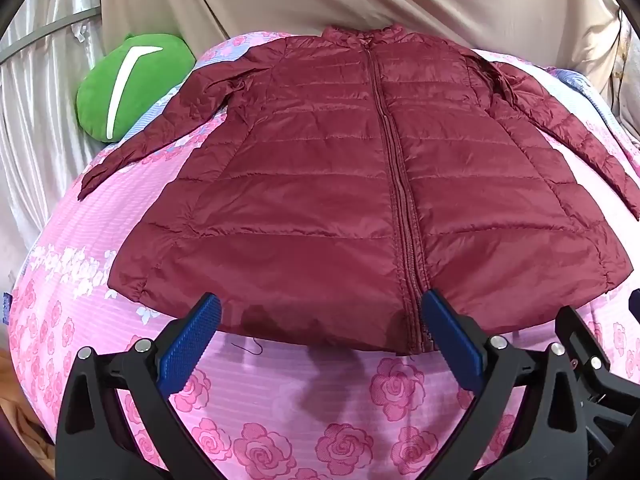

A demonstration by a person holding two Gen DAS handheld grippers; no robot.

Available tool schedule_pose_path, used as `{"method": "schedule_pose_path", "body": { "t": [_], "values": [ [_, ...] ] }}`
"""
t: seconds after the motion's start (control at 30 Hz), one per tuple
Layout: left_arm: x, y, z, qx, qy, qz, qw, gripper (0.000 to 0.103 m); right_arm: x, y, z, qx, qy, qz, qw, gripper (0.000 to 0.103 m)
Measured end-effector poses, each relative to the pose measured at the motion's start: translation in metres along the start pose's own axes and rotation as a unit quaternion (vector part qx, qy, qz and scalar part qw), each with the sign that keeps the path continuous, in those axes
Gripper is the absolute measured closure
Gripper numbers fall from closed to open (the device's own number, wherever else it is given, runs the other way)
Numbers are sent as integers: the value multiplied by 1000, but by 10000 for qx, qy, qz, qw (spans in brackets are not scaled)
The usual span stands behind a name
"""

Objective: Fold large clothes

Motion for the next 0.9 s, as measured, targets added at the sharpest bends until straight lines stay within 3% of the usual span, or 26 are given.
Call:
{"method": "schedule_pose_path", "body": {
  "t": [0.9],
  "values": [
    [0,0,-1,-4,-7,-12,10000,5,0,-2,-1,43,21,20,10000,5]
  ]
}}
Point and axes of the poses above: each gripper's, at about its wrist camera, not at the fingertips, and x roughly the way its jaws point, y to its left, z to its top, the point moved 6 cm from there along x, roughly the way its jaws point, and after that the axes turned 15 degrees about y, right-handed, at the moved point
